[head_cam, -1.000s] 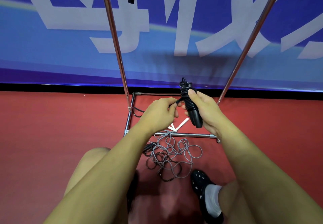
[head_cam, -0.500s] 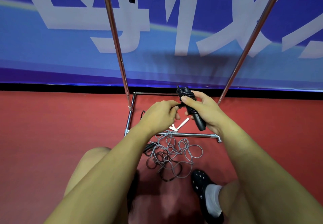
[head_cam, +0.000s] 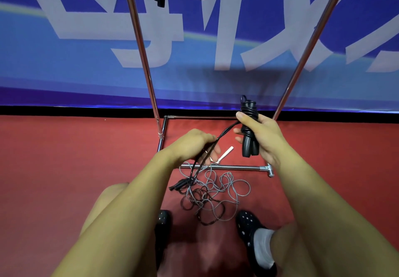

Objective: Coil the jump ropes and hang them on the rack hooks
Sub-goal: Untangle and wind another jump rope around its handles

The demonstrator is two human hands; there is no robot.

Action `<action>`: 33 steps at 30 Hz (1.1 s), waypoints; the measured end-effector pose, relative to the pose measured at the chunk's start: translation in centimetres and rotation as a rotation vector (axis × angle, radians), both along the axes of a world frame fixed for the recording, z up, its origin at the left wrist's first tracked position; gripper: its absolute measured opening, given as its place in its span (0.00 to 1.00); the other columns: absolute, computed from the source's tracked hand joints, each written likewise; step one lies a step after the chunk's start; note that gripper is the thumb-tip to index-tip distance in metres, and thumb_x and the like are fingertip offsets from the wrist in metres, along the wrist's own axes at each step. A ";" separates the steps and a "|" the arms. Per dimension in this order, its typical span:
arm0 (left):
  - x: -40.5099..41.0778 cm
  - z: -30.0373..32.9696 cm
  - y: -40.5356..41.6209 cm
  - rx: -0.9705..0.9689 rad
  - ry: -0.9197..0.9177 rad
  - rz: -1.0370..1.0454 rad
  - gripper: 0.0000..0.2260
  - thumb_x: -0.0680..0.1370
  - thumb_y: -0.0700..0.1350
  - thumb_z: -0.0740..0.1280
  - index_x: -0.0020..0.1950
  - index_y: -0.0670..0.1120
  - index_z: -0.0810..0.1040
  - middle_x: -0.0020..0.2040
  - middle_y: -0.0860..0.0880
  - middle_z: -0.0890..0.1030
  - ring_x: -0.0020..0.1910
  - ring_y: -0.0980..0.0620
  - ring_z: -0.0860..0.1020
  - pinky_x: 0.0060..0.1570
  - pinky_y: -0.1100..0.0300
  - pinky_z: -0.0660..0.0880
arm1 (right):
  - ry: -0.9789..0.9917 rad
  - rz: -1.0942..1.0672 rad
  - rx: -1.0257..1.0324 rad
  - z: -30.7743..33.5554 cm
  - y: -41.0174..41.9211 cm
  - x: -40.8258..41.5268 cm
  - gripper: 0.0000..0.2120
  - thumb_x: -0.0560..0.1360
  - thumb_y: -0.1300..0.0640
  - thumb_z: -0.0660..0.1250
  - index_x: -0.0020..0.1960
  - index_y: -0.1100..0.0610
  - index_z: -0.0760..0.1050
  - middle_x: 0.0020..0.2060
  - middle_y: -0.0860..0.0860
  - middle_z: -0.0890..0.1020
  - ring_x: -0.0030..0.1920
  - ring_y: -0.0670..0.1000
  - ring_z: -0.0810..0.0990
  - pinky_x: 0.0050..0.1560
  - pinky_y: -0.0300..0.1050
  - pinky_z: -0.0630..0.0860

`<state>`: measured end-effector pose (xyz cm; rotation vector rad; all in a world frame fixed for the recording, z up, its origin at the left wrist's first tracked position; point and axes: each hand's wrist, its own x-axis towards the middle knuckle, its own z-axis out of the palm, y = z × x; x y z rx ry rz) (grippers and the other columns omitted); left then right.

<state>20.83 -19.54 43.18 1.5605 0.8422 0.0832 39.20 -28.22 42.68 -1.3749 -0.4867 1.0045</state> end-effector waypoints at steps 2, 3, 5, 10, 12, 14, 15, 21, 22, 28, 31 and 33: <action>-0.2 0.2 0.1 -0.034 -0.089 0.033 0.17 0.86 0.49 0.61 0.45 0.41 0.80 0.34 0.44 0.82 0.26 0.50 0.75 0.29 0.61 0.73 | 0.011 -0.031 -0.009 0.1 -0.1 0.2 0.11 0.74 0.56 0.77 0.54 0.58 0.83 0.42 0.52 0.84 0.42 0.51 0.85 0.49 0.51 0.85; -0.4 0.3 0.2 -0.051 -0.121 0.053 0.15 0.85 0.50 0.63 0.45 0.42 0.79 0.34 0.44 0.82 0.25 0.51 0.76 0.27 0.61 0.73 | 0.018 -0.039 -0.011 0.1 -0.2 0.3 0.10 0.74 0.56 0.77 0.53 0.59 0.83 0.41 0.52 0.84 0.42 0.51 0.85 0.51 0.52 0.85; -0.7 0.4 0.4 -0.065 -0.146 0.081 0.13 0.83 0.50 0.66 0.46 0.42 0.79 0.35 0.43 0.83 0.25 0.51 0.77 0.25 0.62 0.73 | 0.035 -0.030 -0.006 0.2 -0.4 0.5 0.09 0.74 0.56 0.77 0.52 0.58 0.83 0.40 0.52 0.83 0.42 0.51 0.84 0.51 0.53 0.85; -0.8 -0.3 0.5 -0.092 -0.182 0.141 0.09 0.81 0.45 0.70 0.44 0.43 0.76 0.33 0.46 0.82 0.32 0.47 0.84 0.37 0.54 0.82 | 0.066 0.019 0.028 0.6 -0.5 0.1 0.08 0.78 0.57 0.73 0.55 0.59 0.80 0.49 0.54 0.86 0.42 0.55 0.87 0.40 0.47 0.83; -0.9 -0.4 0.6 0.004 -0.172 0.163 0.09 0.81 0.45 0.71 0.43 0.43 0.76 0.33 0.47 0.82 0.25 0.52 0.76 0.30 0.59 0.76 | -0.004 0.072 0.006 0.7 -0.5 0.1 0.10 0.80 0.57 0.70 0.59 0.61 0.79 0.53 0.55 0.87 0.40 0.54 0.86 0.38 0.44 0.80; -1.1 -0.3 0.6 0.175 -0.131 0.177 0.09 0.80 0.47 0.71 0.44 0.43 0.77 0.33 0.47 0.82 0.22 0.57 0.68 0.27 0.64 0.66 | -0.056 0.094 -0.011 0.6 -0.6 0.0 0.11 0.80 0.58 0.70 0.59 0.61 0.78 0.52 0.56 0.87 0.38 0.53 0.86 0.38 0.43 0.80; -1.1 -0.2 0.6 0.258 -0.112 0.185 0.09 0.80 0.47 0.71 0.45 0.43 0.78 0.34 0.47 0.82 0.22 0.59 0.68 0.27 0.66 0.65 | -0.064 0.090 -0.014 0.5 -0.6 0.0 0.10 0.79 0.58 0.71 0.59 0.60 0.78 0.51 0.57 0.87 0.38 0.54 0.86 0.39 0.43 0.80; -0.8 -0.8 1.0 0.495 -0.072 0.253 0.12 0.83 0.51 0.67 0.40 0.49 0.80 0.34 0.54 0.83 0.33 0.64 0.76 0.42 0.61 0.69 | -0.135 0.068 -0.063 -0.3 -0.3 -0.5 0.21 0.70 0.58 0.80 0.60 0.57 0.78 0.46 0.55 0.86 0.41 0.56 0.86 0.43 0.47 0.84; -0.7 -1.0 1.0 0.488 -0.080 0.272 0.11 0.82 0.49 0.68 0.41 0.48 0.81 0.36 0.54 0.84 0.35 0.65 0.77 0.43 0.61 0.70 | -0.148 0.075 -0.076 -0.4 -0.2 -0.6 0.22 0.69 0.57 0.81 0.60 0.58 0.79 0.47 0.54 0.85 0.40 0.55 0.85 0.45 0.46 0.84; -0.9 -1.0 1.5 0.493 -0.149 0.333 0.03 0.80 0.44 0.71 0.46 0.49 0.83 0.40 0.55 0.87 0.42 0.62 0.82 0.47 0.63 0.74 | 0.172 0.186 -0.082 0.3 0.0 -0.1 0.10 0.80 0.50 0.68 0.53 0.57 0.77 0.40 0.52 0.81 0.39 0.54 0.82 0.42 0.45 0.80; -1.1 -1.0 1.7 0.553 -0.153 0.349 0.03 0.80 0.45 0.72 0.46 0.50 0.84 0.41 0.56 0.86 0.46 0.59 0.83 0.52 0.58 0.78 | 0.245 0.205 -0.069 0.4 0.0 0.1 0.08 0.83 0.55 0.61 0.54 0.59 0.75 0.40 0.53 0.80 0.41 0.57 0.82 0.49 0.49 0.81; -1.0 -1.0 1.5 0.595 -0.156 0.334 0.03 0.80 0.46 0.72 0.46 0.51 0.84 0.42 0.57 0.86 0.47 0.59 0.83 0.54 0.55 0.79 | 0.189 0.171 -0.051 0.1 0.1 0.0 0.07 0.83 0.57 0.64 0.53 0.59 0.77 0.41 0.53 0.82 0.41 0.57 0.84 0.57 0.53 0.81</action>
